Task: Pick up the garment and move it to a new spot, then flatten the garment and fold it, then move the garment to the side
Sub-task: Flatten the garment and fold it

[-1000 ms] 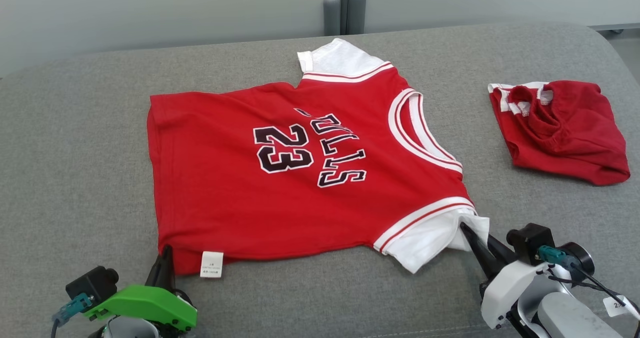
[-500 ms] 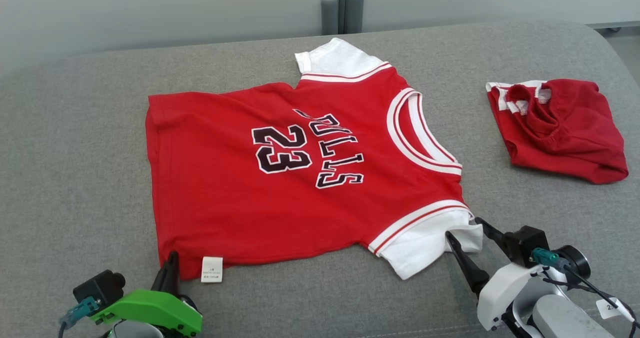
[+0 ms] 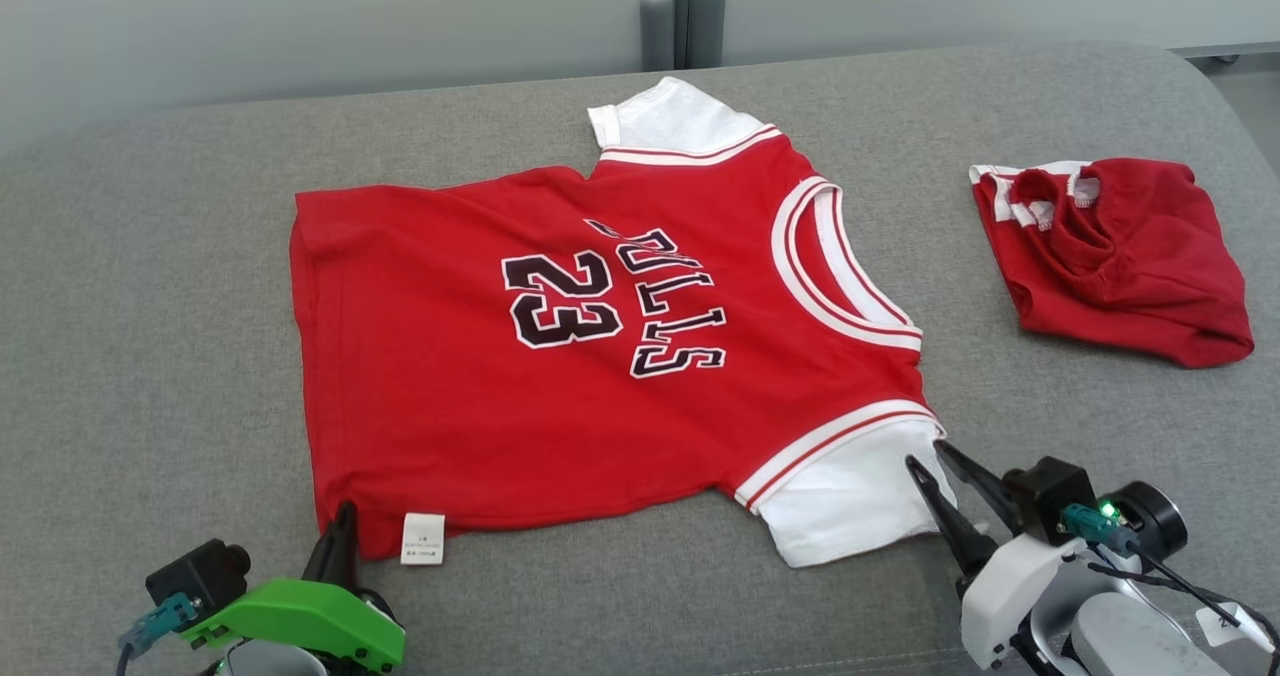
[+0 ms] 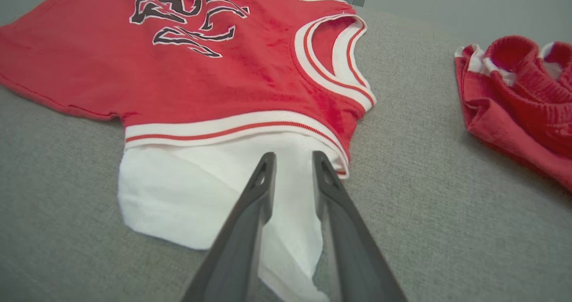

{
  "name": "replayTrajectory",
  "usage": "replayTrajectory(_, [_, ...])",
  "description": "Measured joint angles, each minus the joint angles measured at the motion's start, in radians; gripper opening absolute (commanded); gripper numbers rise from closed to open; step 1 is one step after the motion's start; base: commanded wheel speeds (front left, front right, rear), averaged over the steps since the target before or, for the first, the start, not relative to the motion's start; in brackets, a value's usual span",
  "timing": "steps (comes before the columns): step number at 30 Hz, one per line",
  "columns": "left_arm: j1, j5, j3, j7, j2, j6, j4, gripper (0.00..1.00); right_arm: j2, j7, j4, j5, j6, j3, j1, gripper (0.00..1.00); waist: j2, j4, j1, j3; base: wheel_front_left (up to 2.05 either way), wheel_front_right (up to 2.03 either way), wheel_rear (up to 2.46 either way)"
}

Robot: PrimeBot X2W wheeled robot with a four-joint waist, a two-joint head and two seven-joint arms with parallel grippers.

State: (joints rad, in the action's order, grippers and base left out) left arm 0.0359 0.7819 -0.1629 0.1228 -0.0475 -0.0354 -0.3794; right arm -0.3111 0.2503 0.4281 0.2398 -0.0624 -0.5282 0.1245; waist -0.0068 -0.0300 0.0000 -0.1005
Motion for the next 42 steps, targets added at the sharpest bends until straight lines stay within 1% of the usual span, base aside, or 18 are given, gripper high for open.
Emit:
replayTrajectory(2, [-0.001,0.002,0.002,0.001,0.000,0.000,0.000,0.00,-0.003,0.000,0.004,-0.002,0.000,-0.002,-0.018,0.41,0.0000,-0.002,0.0000,0.002,0.00,0.00,0.00])
replayTrajectory(3, [-0.003,0.007,0.005,0.002,0.000,0.000,0.000,0.00,-0.002,0.000,0.011,-0.002,0.000,-0.008,-0.026,0.42,0.0000,-0.004,0.0000,0.004,0.00,0.00,0.00])
replayTrajectory(4, [-0.006,0.008,0.007,0.002,0.000,-0.002,0.000,0.00,-0.002,0.000,0.016,-0.002,-0.001,-0.013,-0.034,0.47,0.0000,-0.007,0.0000,0.005,0.00,0.00,0.00])
replayTrajectory(5, [-0.010,0.008,0.007,0.002,0.000,-0.002,0.000,0.00,-0.002,0.000,0.018,-0.003,-0.002,-0.015,-0.040,0.56,0.0000,-0.009,0.0000,0.007,0.00,0.00,0.00])
replayTrajectory(7, [-0.015,0.008,0.000,0.001,0.000,-0.002,0.000,0.00,-0.002,0.000,0.015,-0.003,-0.002,-0.008,-0.051,0.87,-0.0001,-0.013,0.0000,0.011,0.00,0.00,0.00])
replayTrajectory(8, [-0.016,0.008,-0.001,0.001,0.000,-0.002,0.000,0.00,0.000,0.000,0.013,0.001,-0.002,0.000,-0.055,0.98,0.0000,-0.014,0.0000,0.012,0.00,0.00,0.00])
replayTrajectory(9, [-0.017,0.008,-0.002,0.001,0.000,-0.002,0.000,0.00,0.006,0.000,0.010,0.014,-0.002,0.014,-0.058,1.00,-0.0001,-0.015,0.0000,0.013,0.00,0.00,0.00])
replayTrajectory(11, [-0.017,0.007,-0.003,0.001,0.000,-0.002,0.001,0.00,0.025,0.000,0.008,0.057,0.001,0.050,-0.070,1.00,0.0000,-0.015,0.0000,0.014,0.00,0.00,0.00])
replayTrajectory(14, [-0.018,0.007,-0.003,0.001,0.000,-0.002,0.001,0.00,0.071,0.000,0.013,0.156,-0.001,0.111,-0.115,1.00,0.0000,-0.015,-0.0001,0.017,0.00,0.00,0.00])
replayTrajectory(16, [-0.022,0.007,-0.003,0.001,0.000,-0.009,0.001,0.00,0.131,0.000,0.052,0.258,-0.017,0.147,-0.164,1.00,0.0000,-0.016,0.0000,0.021,0.00,0.00,0.00])
replayTrajectory(23, [-0.022,0.007,-0.006,0.000,0.000,-0.009,0.001,0.00,0.170,0.000,0.085,0.340,-0.027,0.196,-0.176,1.00,-0.0001,-0.014,0.0000,0.023,0.00,0.00,0.00])
replayTrajectory(25, [-0.022,0.007,-0.006,-0.002,0.000,-0.009,0.003,0.00,0.186,0.000,0.098,0.378,-0.035,0.205,-0.176,1.00,0.0000,-0.012,0.0000,0.024,0.00,0.00,0.00])
replayTrajectory(27, [-0.022,0.007,-0.006,-0.007,0.000,-0.009,0.005,0.00,0.198,0.000,0.104,0.399,-0.043,0.207,-0.175,0.93,0.0000,-0.009,0.0000,0.023,0.00,0.00,0.00])
replayTrajectory(30, [-0.023,0.007,-0.006,-0.007,0.000,-0.010,0.006,0.00,0.199,0.002,0.112,0.419,-0.046,0.208,-0.174,0.83,0.0000,-0.005,0.0000,0.022,0.00,0.00,0.00])
replayTrajectory(31, [-0.023,0.007,-0.006,-0.007,0.000,-0.010,0.007,0.00,0.199,0.002,0.116,0.423,-0.051,0.208,-0.173,0.77,-0.0001,-0.004,0.0000,0.022,0.00,0.00,0.00])
replayTrajectory(34, [-0.024,0.007,-0.005,-0.008,0.000,-0.010,0.009,0.00,0.199,0.001,0.125,0.436,-0.052,0.206,-0.168,0.49,0.0000,-0.001,0.0000,0.019,0.00,0.00,0.00])
replayTrajectory(38, [-0.025,0.007,-0.004,-0.008,0.000,-0.015,0.012,0.00,0.200,-0.006,0.133,0.459,-0.055,0.199,-0.150,0.41,-0.0001,0.001,0.0000,0.016,0.00,0.00,0.00])
replayTrajectory(42, [-0.026,0.007,-0.003,-0.008,0.000,-0.018,0.017,0.00,0.200,-0.024,0.142,0.475,-0.061,0.184,-0.135,0.42,0.0000,0.001,0.0000,0.013,0.00,0.00,0.00])
